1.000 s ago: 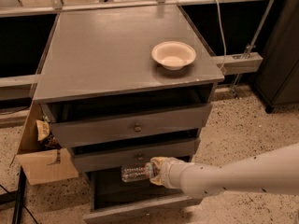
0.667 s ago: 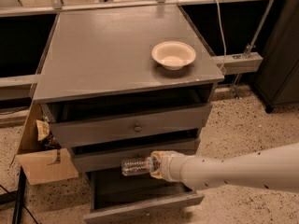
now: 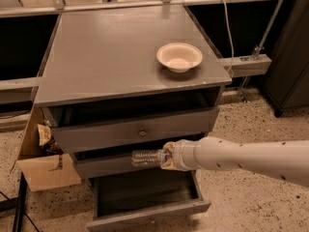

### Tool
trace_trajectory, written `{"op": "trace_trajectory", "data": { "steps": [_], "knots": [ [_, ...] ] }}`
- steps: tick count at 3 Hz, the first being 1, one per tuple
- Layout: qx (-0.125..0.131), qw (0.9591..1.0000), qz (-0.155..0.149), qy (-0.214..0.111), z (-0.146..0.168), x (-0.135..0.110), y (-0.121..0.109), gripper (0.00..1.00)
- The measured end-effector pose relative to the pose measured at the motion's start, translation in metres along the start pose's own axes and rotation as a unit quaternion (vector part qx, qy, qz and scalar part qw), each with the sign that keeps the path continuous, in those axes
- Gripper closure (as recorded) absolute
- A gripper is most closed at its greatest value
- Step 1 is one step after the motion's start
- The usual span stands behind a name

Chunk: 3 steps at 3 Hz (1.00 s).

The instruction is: Pick water bottle from bottom drawer and place on counter

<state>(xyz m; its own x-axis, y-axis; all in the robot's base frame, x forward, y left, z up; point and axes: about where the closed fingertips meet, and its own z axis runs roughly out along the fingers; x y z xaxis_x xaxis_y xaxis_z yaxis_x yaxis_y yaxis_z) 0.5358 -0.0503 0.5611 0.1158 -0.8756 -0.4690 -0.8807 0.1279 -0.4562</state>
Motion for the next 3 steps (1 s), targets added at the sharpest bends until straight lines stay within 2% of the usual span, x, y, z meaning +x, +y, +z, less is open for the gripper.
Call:
{"op": "trace_trajectory", "data": {
  "steps": [1,2,3],
  "knots": [
    [0.000,1.0000,0.000,0.000,0.0000,0.0000,0.0000,1.00],
    [-0.021,0.9996,-0.017,-0.008,0.0009,-0.0010,-0.0008,1.00],
    [-0.055,0.9972,-0.025,-0.045,0.0041,-0.0011,-0.0043,1.00]
  ]
}}
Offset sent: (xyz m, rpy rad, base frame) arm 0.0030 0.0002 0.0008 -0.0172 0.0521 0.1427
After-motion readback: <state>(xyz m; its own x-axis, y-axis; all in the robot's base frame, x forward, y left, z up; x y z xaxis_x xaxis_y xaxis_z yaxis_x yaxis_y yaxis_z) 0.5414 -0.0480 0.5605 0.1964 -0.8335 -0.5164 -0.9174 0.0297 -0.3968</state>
